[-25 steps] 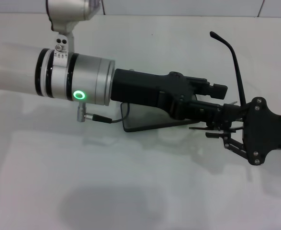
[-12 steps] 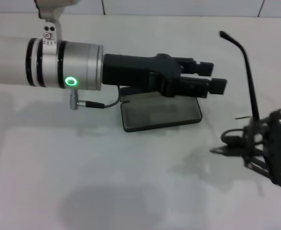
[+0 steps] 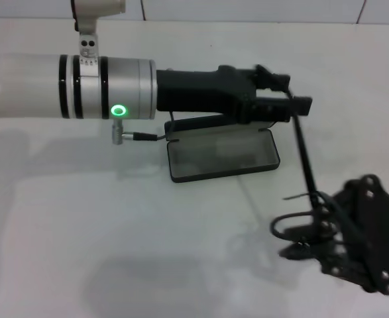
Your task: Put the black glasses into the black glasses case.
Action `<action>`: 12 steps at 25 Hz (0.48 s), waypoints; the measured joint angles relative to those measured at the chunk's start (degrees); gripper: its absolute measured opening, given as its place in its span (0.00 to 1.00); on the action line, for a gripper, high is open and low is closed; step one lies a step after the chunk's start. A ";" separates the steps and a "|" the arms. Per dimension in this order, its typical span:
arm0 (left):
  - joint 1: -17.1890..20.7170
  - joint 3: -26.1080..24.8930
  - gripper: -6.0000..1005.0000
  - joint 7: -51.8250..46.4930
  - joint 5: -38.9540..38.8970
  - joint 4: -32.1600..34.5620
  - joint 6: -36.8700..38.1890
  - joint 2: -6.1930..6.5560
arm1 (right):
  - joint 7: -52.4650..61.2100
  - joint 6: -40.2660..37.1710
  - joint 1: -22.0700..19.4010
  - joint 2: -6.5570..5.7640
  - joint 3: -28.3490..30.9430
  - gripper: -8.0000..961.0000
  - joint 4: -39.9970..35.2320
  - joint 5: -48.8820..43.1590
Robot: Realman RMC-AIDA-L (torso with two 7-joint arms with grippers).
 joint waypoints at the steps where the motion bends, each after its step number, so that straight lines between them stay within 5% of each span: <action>1: -0.30 0.06 0.72 1.73 -1.33 -1.00 -0.06 -0.05 | 0.09 0.84 2.63 -0.04 -0.03 0.12 4.27 0.00; 12: 1.78 0.89 0.71 17.66 -9.33 -4.23 11.03 0.07 | 6.81 8.39 3.45 -0.42 1.28 0.12 6.86 0.18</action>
